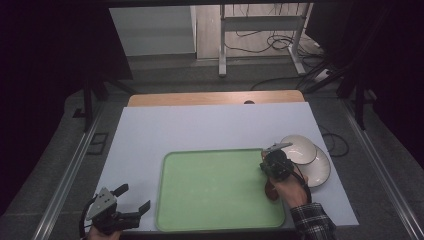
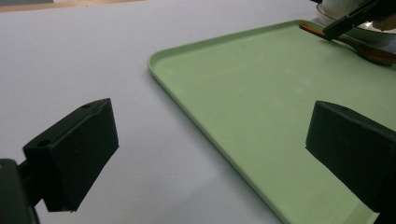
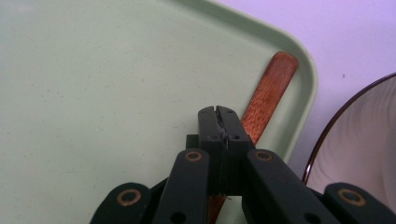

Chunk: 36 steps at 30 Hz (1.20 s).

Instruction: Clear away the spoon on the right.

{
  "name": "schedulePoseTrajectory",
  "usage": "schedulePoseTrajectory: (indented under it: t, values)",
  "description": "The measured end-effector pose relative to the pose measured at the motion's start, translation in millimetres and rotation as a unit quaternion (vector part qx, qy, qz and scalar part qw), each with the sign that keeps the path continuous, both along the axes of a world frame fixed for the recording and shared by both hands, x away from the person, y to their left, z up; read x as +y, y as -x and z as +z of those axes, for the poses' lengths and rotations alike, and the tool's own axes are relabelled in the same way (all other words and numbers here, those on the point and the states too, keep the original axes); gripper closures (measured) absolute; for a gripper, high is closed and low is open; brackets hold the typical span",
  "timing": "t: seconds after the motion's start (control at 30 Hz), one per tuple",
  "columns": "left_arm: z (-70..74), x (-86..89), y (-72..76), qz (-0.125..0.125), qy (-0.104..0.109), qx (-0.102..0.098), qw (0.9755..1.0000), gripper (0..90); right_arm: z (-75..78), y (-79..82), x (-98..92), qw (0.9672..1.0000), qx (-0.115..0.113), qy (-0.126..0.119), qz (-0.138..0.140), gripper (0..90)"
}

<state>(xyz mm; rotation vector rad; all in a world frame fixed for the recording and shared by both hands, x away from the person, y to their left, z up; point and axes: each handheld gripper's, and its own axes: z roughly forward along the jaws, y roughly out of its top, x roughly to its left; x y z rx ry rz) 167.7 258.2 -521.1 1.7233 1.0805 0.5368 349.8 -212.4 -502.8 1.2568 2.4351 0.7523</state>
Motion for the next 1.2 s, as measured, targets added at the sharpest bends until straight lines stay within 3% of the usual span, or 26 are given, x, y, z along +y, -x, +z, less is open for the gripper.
schedulePoseTrajectory:
  t: [0.33, 1.03, 1.2]
  values:
    - [0.0, 0.0, 0.1, 0.000, 0.000, 0.000, 1.0000, 1.9, 7.8, 5.2, 2.4, 0.9993, -0.017, -0.026, 0.020, 80.2]
    - [0.2, 0.2, 0.3, 0.000, 0.001, 0.000, 1.0000, 1.9, 22.3, 15.4, 2.6, 0.9974, -0.053, -0.039, 0.031, 53.4]
    - [0.2, 0.4, 0.2, 0.001, 0.002, 0.000, 1.0000, 1.9, 25.8, 18.4, 2.4, 0.9965, -0.062, -0.044, 0.034, 43.2]
